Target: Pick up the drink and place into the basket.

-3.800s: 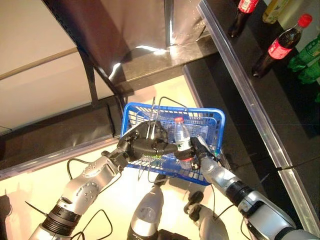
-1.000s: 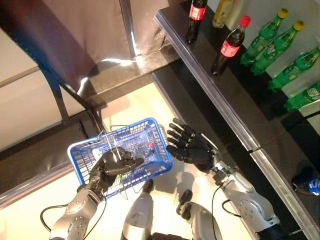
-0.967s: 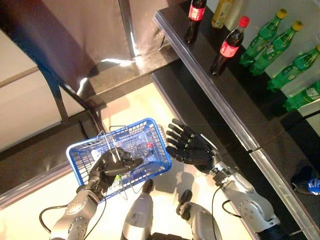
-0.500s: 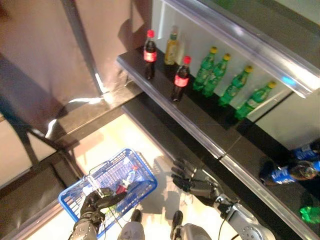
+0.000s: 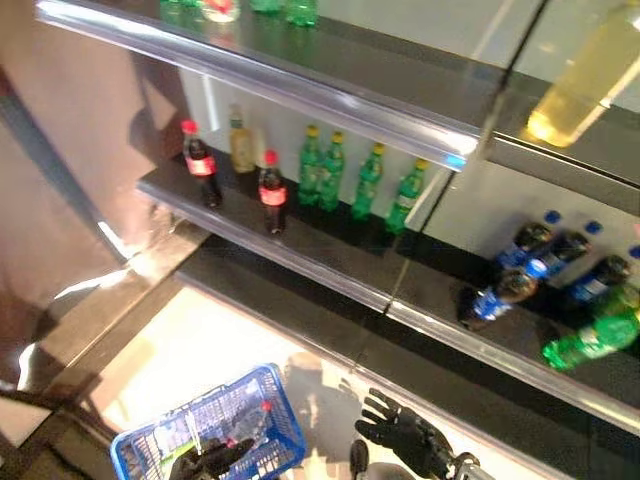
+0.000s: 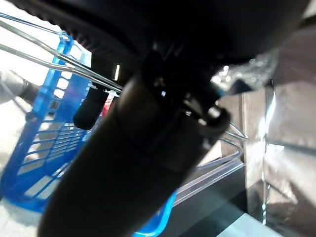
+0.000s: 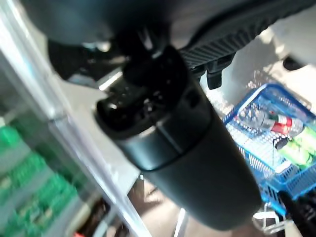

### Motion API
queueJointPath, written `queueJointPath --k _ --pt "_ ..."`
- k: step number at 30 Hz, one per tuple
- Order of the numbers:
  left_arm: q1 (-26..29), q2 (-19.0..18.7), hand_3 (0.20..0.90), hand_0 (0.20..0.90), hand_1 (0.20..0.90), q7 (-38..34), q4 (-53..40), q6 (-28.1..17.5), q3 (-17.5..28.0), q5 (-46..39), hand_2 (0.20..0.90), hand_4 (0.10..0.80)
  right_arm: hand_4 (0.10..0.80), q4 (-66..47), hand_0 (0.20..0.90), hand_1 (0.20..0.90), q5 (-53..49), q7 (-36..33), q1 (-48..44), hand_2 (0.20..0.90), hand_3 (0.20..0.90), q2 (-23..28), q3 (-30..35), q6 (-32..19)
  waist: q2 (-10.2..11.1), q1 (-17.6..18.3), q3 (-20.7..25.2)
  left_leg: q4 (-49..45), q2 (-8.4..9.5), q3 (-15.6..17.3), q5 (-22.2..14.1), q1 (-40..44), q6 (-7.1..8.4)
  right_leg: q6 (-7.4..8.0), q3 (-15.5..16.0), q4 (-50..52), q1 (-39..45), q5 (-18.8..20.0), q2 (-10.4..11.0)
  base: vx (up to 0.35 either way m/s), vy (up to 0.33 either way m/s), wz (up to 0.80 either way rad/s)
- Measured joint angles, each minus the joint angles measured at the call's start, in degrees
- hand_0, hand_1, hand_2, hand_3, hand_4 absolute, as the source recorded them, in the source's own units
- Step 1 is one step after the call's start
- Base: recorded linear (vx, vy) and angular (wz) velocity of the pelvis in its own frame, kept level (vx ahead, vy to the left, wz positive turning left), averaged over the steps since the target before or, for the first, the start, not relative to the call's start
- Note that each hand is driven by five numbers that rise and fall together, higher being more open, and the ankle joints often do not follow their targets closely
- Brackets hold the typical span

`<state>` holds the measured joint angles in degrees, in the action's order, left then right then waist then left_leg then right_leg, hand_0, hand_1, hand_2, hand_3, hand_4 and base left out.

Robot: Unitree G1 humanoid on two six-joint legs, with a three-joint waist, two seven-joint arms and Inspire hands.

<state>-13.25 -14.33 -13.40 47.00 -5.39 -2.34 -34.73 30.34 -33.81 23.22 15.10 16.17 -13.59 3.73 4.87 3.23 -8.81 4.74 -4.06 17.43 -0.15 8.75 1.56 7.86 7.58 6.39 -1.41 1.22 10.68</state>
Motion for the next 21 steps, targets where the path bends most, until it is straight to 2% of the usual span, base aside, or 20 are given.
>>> queueJointPath --k 2,3,4,5,6,7,8,9,10,11,12,14,15,16,18,19,20,21 --pt "1.06 -0.3 0.2 0.3 0.3 0.19 2.06 -0.38 0.0 -0.56 0.3 0.1 0.8 2.03 0.9 0.9 0.3 -1.05 -0.9 0.9 0.9 -0.48 -0.21 -1.67 0.13 -0.1 0.16 -0.01 -0.64 0.05 0.58 -0.06 1.3 1.26 -0.16 -0.39 0.83 -0.89 0.16 -0.16 -0.234 -0.26" --pt "1.98 0.06 0.2 0.3 0.3 0.14 3.74 -0.64 0.02 -1.15 0.3 0.1 0.8 4.33 0.9 0.9 0.98 -1.63 -1.92 0.9 0.9 -0.73 -0.35 -2.84 0.09 -0.21 0.24 0.0 -0.71 0.05 0.61 -0.02 1.37 1.14 0.11 -1.19 1.25 -0.89 -0.49 -0.081 -0.181 -0.45" --pt "3.14 0.64 0.2 0.3 0.3 0.12 6.27 -0.84 -0.02 -2.09 0.3 0.1 0.8 7.78 0.9 0.9 2.79 -3.4 -4.4 0.9 0.9 -0.89 -0.43 -3.79 -0.47 -0.62 0.34 0.02 -1.25 -0.04 0.55 0.07 1.44 -0.56 -0.04 -2.62 1.18 -0.55 -1.33 -0.101 -0.322 -0.49" --pt "4.1 1.25 0.2 0.3 0.3 0.11 7.91 -0.88 0.01 -2.64 0.3 0.1 0.8 10.11 0.9 0.9 4.12 -5.07 -6.06 0.9 0.9 -0.65 -0.18 -4.49 -1.58 -0.61 0.29 0.03 -2.01 -0.05 0.51 -0.06 1.53 -1.19 -0.18 -4.09 1.35 0.46 -2.16 -0.129 -0.569 -0.49" --pt "4.38 2.16 0.2 0.3 0.3 0.01 8.6 -1.82 0.05 -2.63 0.3 0.1 0.8 12.99 0.9 0.9 6.46 -6.97 -7.19 0.9 0.9 -0.22 -0.1 -5.76 -3.07 -0.51 0.67 0.02 -4.1 0.95 1.13 -0.02 3.5 -1.74 1.73 -7.16 1.91 0.5 -2.57 -0.136 -0.696 -0.48" --pt "4.22 2.5 0.2 0.3 0.3 -0.17 8.89 -2.33 0.03 -2.84 0.3 0.1 0.8 14.76 0.9 0.9 8.34 -8.45 -7.65 0.9 0.9 -0.19 -0.23 -5.86 -4.42 -1.21 1.16 0.01 -5.57 2.69 1.08 -0.07 4.28 -2.1 3.57 -5.9 1.72 0.15 -2.87 -0.087 -0.587 -0.58" --pt "4.01 2.58 0.2 0.3 0.3 -0.45 9.33 -2.75 0.38 -3.8 0.3 0.1 0.8 15.54 0.9 0.9 10.03 -9.72 -7.48 0.9 0.9 -0.32 -0.68 -5.83 -4.78 -2.21 2.02 -0.07 -6.39 3.96 0.71 0.05 5.23 -2.86 4.33 -0.36 -0.02 -1.89 -3.52 -0.068 -0.434 -0.74" --pt "3.8 2.62 0.2 0.3 0.3 -0.94 9.6 -2.97 1.06 -4.82 0.3 0.1 0.8 15.46 0.9 0.9 11.26 -10.35 -6.74 0.9 0.9 -0.36 -0.89 -5.81 -4.31 -2.74 2.95 -0.37 -6.57 3.36 0.5 0.58 5.69 -3.3 3.99 1.73 -1.29 -3.85 -3.76 -0.069 -0.351 -0.64" --pt "3.99 2.69 0.2 0.3 0.3 -1.05 10.42 -3.08 1.26 -6.12 0.3 0.1 0.8 15.3 0.9 0.9 11.55 -10.91 -5.92 0.9 0.9 -0.09 -0.93 -5.82 -4.86 -2.9 3.46 -1.39 -7.08 0.41 -0.21 -0.05 4.06 -4.08 2.88 1.63 -1.88 -3.98 -5.02 -0.089 -0.396 -0.62" --pt "3.99 2.66 0.2 0.3 0.3 -1.17 10.5 -3.53 2.16 -7.59 0.3 0.1 0.8 14.99 0.9 0.9 12.25 -11.19 -5.48 0.9 0.9 0.15 -0.9 -5.84 -4.82 -3.02 3.54 -2.41 -8.26 -0.6 0.01 -0.07 3.64 -4.71 2.59 0.9 -1.63 -3.82 -6.28 -0.069 -0.288 -0.45" --pt "4.0 2.62 0.2 0.3 0.3 -1.19 10.54 -3.57 2.62 -7.97 0.3 0.1 0.8 14.78 0.9 0.9 12.51 -11.19 -5.39 0.9 0.9 0.3 -0.91 -5.83 -4.84 -2.99 3.53 -2.8 -8.69 -1.04 0.1 -0.11 3.5 -4.98 2.5 0.68 -1.54 -3.72 -6.69 -0.081 -0.324 -0.5" --pt "4.44 2.53 0.2 0.3 0.3 -1.21 11.55 -4.17 3.83 -9.58 0.3 0.1 0.8 14.05 0.9 0.9 13.66 -11.21 -4.66 0.9 0.9 1.19 -0.92 -5.77 -4.39 -2.75 3.63 -4.22 -9.81 -2.35 1.85 -0.6 1.15 -6.78 2.46 -0.51 -1.41 -3.22 -7.78 -0.062 -0.252 -0.37" --pt "4.79 2.37 0.2 0.3 0.3 -1.31 11.85 -4.3 4.04 -9.64 0.3 0.1 0.8 14.06 0.9 0.9 13.68 -11.28 -4.13 0.9 0.9 1.68 -0.91 -5.64 -3.79 -2.69 3.61 -5.44 -9.96 -3.36 2.92 -1.33 0.63 -7.26 2.53 -1.64 -0.46 -2.62 -7.98 -0.04 -0.23 -0.11" --pt "5.1 2.33 0.2 0.3 0.3 -1.31 12.11 -4.48 4.01 -9.66 0.3 0.1 0.8 14.08 0.9 0.9 13.77 -11.37 -3.83 0.9 0.9 2.03 -0.91 -5.48 -3.66 -2.62 3.57 -6.35 -10.08 -4.01 3.62 -1.85 1.15 -7.62 2.47 -2.44 -0.02 -2.32 -8.23 -0.019 -0.254 -0.1" --pt "5.94 1.89 0.2 0.3 0.3 -1.44 12.74 -6.07 4.46 -11.73 0.3 0.1 0.8 14.25 0.9 0.9 15.51 -11.44 -4.13 0.9 0.9 2.74 -0.97 -5.19 -2.02 -3.26 2.83 -11.79 -9.53 -9.39 5.02 -4.26 3.8 -9.5 -1.32 -5.56 1.91 -0.86 -8.75 0.014 -0.233 -0.4" --pt "5.79 2.11 0.2 0.3 0.3 -1.37 12.65 -6.4 5.34 -13.41 0.3 0.1 0.8 14.25 0.9 0.9 15.94 -11.45 -4.75 0.9 0.9 3.09 -1.04 -5.19 -1.61 -3.44 2.71 -11.91 -7.73 -13.09 4.48 -4.5 4.8 -9.86 -3.17 -6.37 2.03 -0.29 -8.68 0.021 -0.188 -0.68" --pt "5.46 2.79 0.2 0.3 0.3 -1.38 12.67 -6.55 5.51 -14.65 0.3 0.1 0.8 14.46 0.9 0.9 16.13 -11.48 -5.56 0.9 0.9 3.66 -1.01 -5.18 -1.58 -3.81 2.66 -11.44 -4.96 -15.67 3.31 -4.62 5.99 -9.92 -4.62 -6.94 1.96 0.16 -8.37 0.016 -0.134 -0.74" --pt "5.46 3.83 0.2 0.3 0.3 -1.38 12.68 -6.51 5.46 -15.59 0.3 0.1 0.8 14.57 0.9 0.9 16.19 -11.66 -6.15 0.9 0.9 4.26 -0.9 -5.1 -1.48 -4.14 2.39 -11.72 -1.57 -16.89 2.55 -5.46 6.03 -9.82 -5.14 -7.53 1.93 0.81 -7.76 0.042 -0.125 -0.67"
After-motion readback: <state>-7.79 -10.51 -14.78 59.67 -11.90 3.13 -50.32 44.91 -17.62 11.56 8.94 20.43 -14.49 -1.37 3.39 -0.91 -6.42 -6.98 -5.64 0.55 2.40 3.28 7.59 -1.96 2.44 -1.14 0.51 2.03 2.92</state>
